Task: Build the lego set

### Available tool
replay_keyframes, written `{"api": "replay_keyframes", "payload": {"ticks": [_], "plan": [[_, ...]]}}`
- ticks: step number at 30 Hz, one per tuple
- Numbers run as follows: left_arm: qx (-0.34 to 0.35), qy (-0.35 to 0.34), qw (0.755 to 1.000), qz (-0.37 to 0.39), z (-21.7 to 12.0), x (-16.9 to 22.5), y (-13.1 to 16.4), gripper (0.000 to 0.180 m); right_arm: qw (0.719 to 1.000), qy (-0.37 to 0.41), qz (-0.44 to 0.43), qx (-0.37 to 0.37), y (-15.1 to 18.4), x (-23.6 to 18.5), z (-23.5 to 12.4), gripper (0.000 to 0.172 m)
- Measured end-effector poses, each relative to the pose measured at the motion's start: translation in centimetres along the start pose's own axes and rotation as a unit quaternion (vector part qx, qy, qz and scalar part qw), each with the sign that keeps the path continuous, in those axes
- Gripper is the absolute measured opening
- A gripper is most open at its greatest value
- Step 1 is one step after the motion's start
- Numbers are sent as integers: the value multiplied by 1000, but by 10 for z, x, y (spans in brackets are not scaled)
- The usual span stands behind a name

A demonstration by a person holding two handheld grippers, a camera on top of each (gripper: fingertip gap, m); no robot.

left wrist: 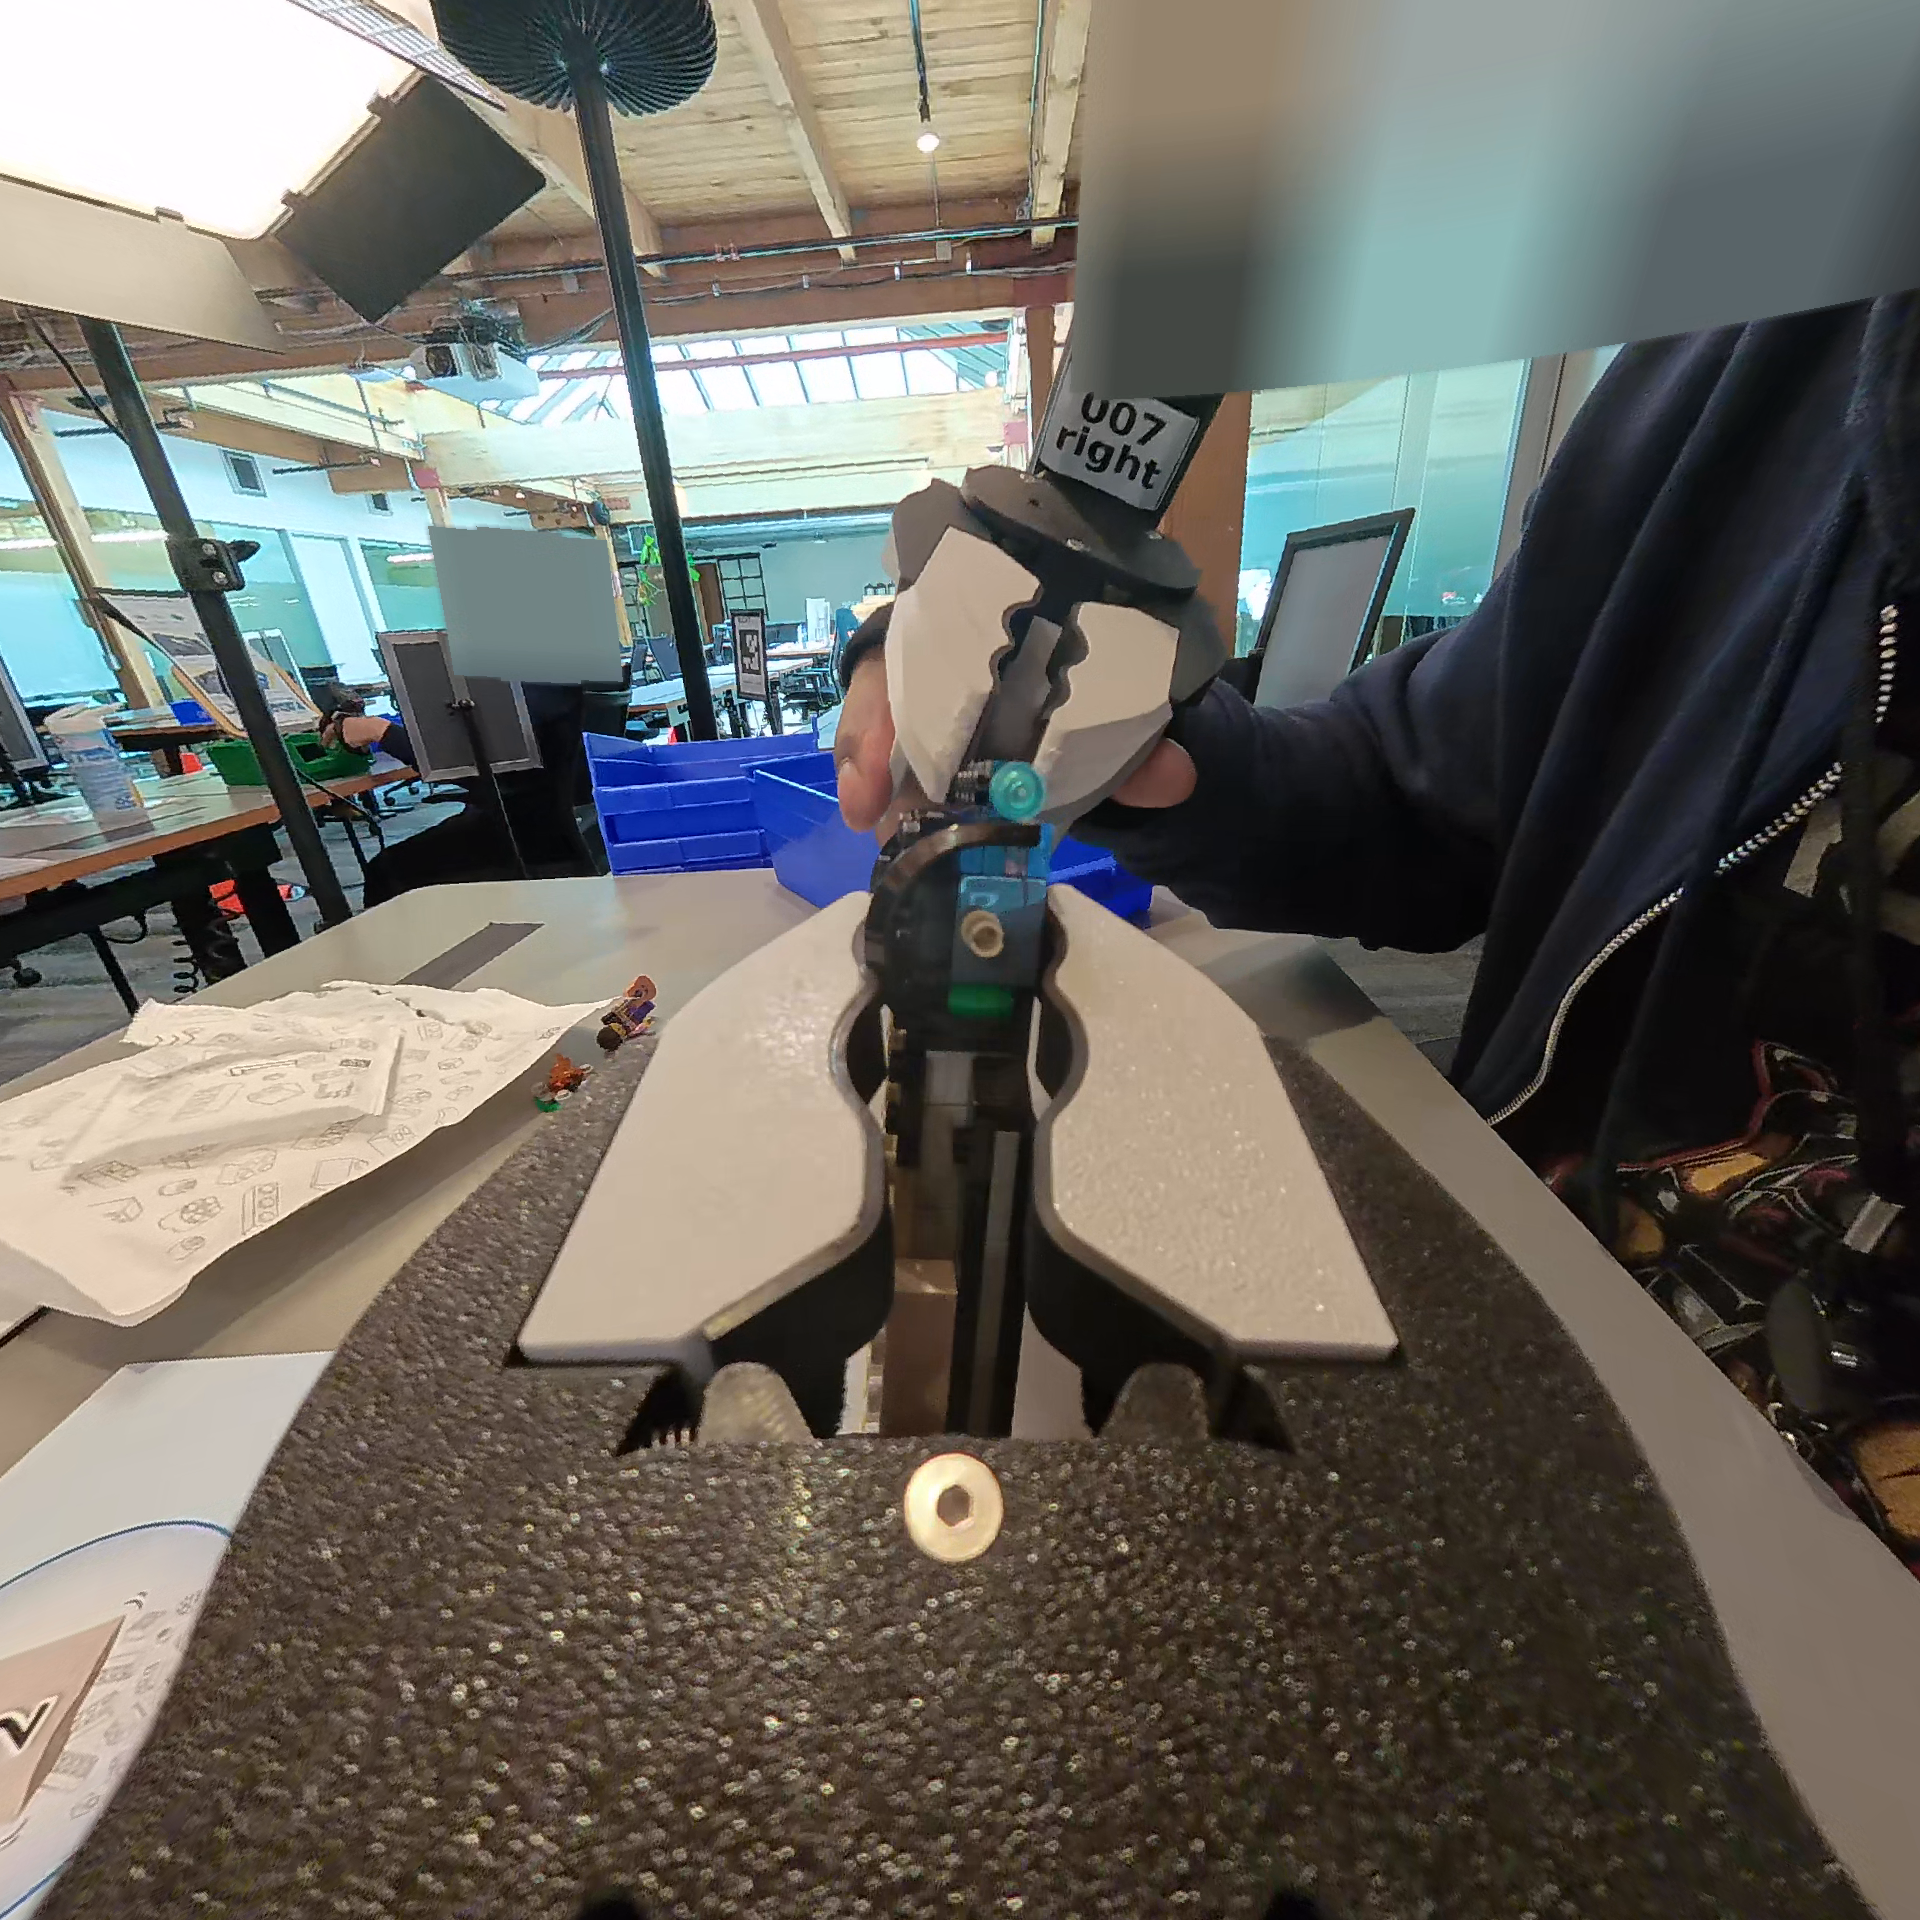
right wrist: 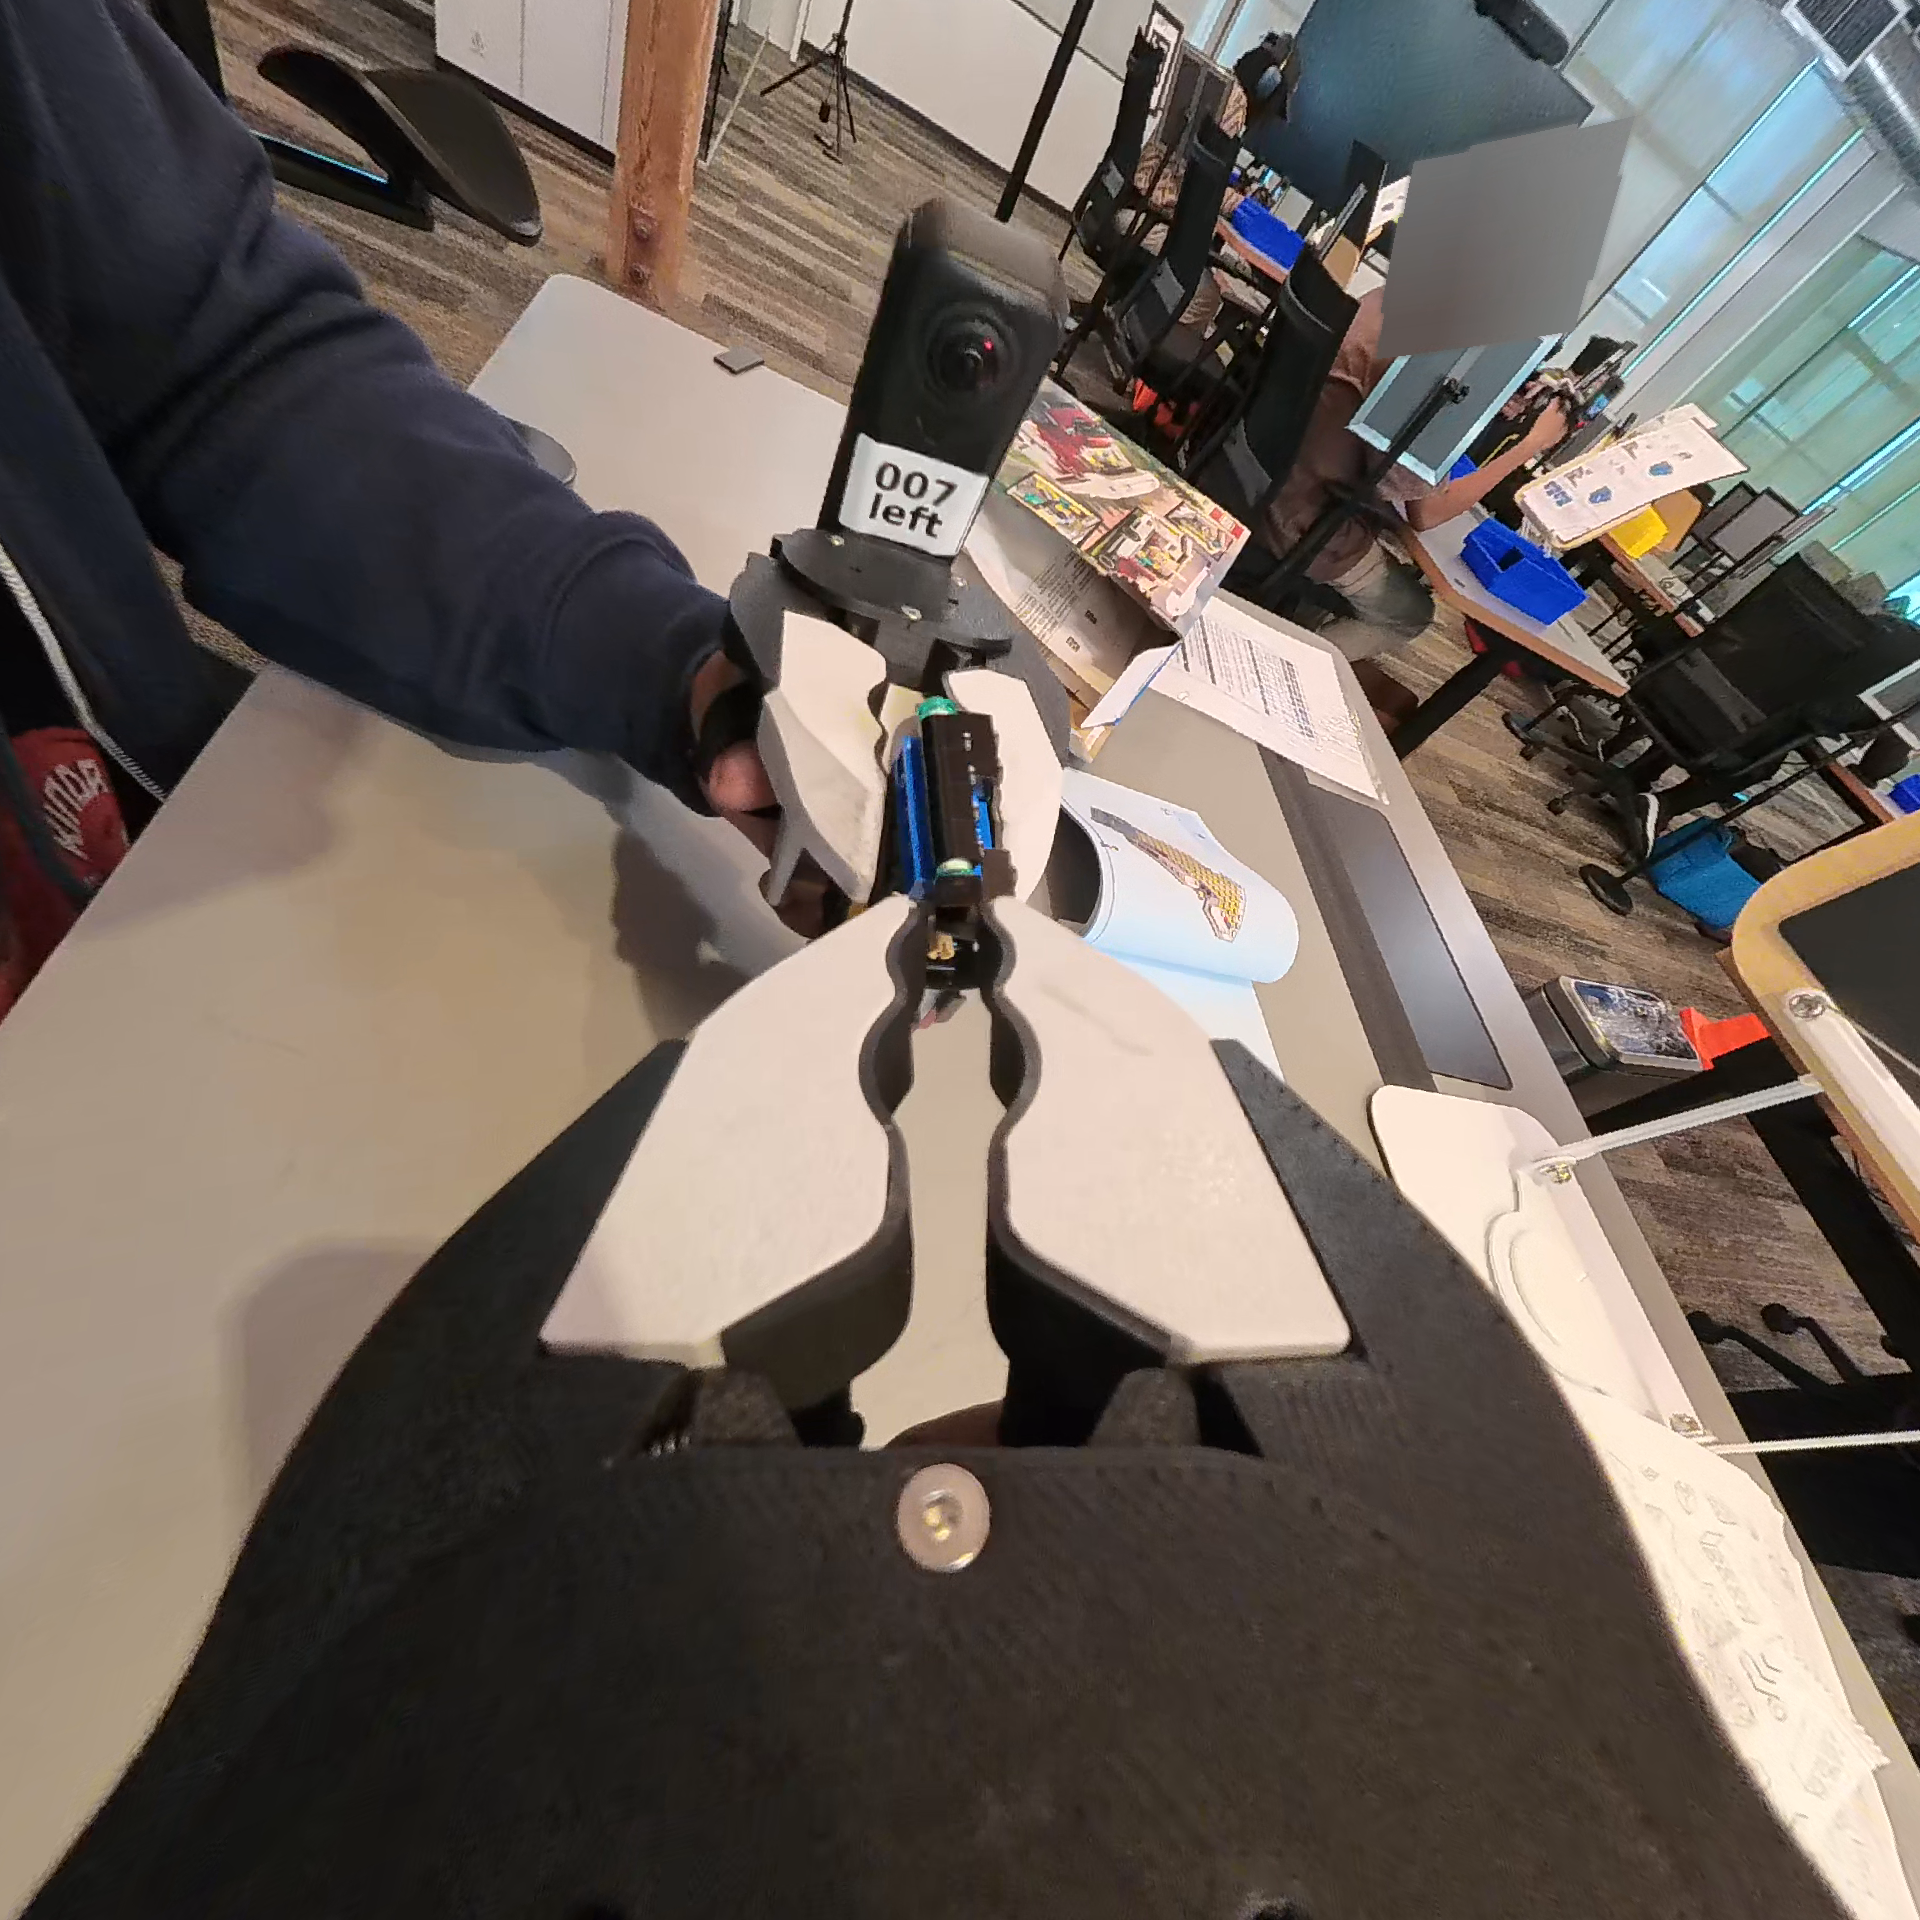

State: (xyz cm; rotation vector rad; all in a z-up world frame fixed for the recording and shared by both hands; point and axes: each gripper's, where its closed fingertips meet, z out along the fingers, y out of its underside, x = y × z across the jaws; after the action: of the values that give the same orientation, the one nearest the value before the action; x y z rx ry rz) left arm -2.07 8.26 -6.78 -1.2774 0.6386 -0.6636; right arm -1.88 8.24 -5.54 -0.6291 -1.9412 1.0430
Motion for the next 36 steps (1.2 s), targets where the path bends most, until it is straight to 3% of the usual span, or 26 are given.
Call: {"api": "replay_keyframes", "payload": {"ticks": [36], "plan": [[2,-1,1000,-26,-1,-2,-1,25,999,5,37,0,0,4,1,6]]}}
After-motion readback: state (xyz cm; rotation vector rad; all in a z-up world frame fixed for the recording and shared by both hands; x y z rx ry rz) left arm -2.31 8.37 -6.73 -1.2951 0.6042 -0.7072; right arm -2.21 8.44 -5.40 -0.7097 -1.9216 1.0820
